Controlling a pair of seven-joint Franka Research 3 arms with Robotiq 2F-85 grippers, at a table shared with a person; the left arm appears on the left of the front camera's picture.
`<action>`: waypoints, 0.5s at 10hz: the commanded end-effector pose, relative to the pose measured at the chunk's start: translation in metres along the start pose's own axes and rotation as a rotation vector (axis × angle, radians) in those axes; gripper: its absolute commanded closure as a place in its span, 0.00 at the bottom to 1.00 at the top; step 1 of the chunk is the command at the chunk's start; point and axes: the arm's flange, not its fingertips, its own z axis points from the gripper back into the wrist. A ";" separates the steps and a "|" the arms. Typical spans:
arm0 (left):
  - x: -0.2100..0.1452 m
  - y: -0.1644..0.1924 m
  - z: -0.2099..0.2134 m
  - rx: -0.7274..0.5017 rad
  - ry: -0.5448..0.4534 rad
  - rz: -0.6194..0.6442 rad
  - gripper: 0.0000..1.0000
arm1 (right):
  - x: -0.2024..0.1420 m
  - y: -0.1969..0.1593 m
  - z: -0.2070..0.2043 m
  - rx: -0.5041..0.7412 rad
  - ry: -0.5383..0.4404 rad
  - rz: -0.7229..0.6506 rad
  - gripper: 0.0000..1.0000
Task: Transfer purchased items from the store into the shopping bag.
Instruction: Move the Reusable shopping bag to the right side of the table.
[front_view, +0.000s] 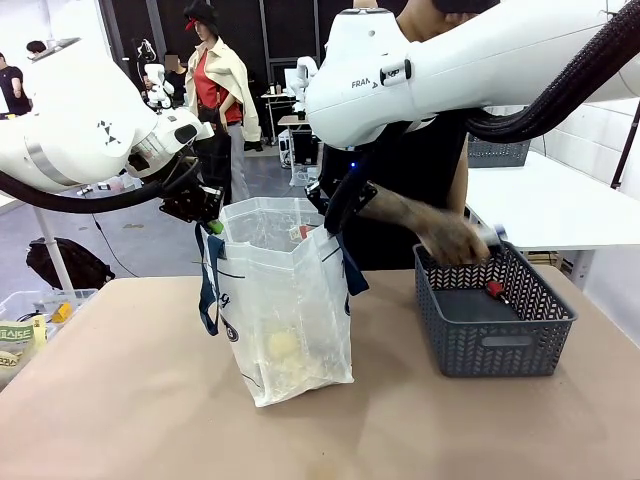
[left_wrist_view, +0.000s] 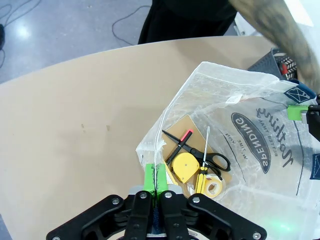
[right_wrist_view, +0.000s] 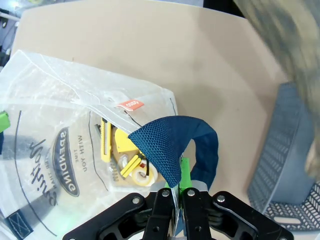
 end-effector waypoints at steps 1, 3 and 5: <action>-0.002 0.001 0.003 -0.009 -0.005 0.016 1.00 | 0.000 -0.002 0.002 0.021 0.007 0.008 1.00; -0.002 0.001 0.003 -0.009 -0.005 0.016 1.00 | 0.000 -0.002 0.002 0.021 0.007 0.008 1.00; -0.002 0.001 0.003 -0.009 -0.005 0.016 1.00 | 0.000 -0.002 0.002 0.021 0.007 0.008 1.00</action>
